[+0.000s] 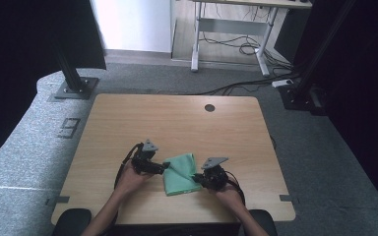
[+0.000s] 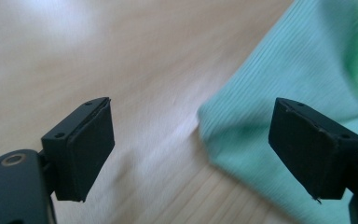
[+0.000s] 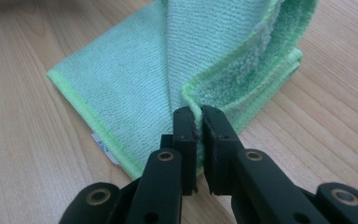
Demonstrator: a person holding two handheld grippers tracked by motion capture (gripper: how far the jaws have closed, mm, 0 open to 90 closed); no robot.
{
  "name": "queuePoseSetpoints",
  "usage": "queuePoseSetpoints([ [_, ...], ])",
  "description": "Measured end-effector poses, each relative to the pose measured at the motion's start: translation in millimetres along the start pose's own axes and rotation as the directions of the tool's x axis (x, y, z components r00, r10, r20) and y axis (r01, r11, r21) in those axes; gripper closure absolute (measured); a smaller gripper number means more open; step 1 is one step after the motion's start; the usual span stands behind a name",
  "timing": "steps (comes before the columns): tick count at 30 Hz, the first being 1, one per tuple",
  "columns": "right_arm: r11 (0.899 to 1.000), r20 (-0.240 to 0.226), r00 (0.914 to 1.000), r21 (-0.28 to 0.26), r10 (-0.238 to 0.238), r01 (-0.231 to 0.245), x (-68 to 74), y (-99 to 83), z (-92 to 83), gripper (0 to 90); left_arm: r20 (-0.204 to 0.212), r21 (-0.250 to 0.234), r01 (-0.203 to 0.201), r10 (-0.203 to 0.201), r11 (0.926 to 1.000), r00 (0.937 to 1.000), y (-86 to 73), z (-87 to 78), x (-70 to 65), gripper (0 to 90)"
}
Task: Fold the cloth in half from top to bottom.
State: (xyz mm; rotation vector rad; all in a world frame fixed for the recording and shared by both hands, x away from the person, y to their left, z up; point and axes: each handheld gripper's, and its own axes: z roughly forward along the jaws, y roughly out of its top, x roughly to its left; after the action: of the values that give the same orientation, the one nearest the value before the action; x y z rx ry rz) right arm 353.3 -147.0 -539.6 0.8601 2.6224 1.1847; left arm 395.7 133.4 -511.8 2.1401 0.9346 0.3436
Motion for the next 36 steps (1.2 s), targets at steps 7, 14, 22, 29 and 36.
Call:
queuePoseSetpoints([
  [7,1.0,0.008,1.0,-0.007,0.002,-0.002,1.2,-1.0,0.1,83.2,-0.048,0.033,-0.019,0.021,0.9993,0.9986,43.9,16.9,5.7,14.5],
  [14,1.0,0.012,0.9999,-0.014,0.003,-0.002,2.0,-2.0,0.0,82.8,-0.037,0.103,-0.053,0.057,0.9933,0.9977,73.1,59.4,2.4,14.5],
  [22,1.0,0.017,0.9998,-0.022,-0.01,0.01,3.5,-2.4,-0.2,80.9,0.04,0.146,-0.099,0.094,0.9843,0.9947,65.6,72.0,-9.2,14.5],
  [29,0.999,0.018,0.9996,-0.028,-0.02,0.021,7.1,-0.5,-2.3,76.1,0.084,0.123,-0.099,0.089,0.9874,0.9925,57.1,53.9,-9.4,14.6],
  [36,0.999,0.019,0.9995,-0.033,-0.025,0.025,10.6,-0.3,-10.9,67.5,0.11,0.106,-0.115,0.103,0.9878,0.9886,44.6,34.5,-13.3,14.8],
])
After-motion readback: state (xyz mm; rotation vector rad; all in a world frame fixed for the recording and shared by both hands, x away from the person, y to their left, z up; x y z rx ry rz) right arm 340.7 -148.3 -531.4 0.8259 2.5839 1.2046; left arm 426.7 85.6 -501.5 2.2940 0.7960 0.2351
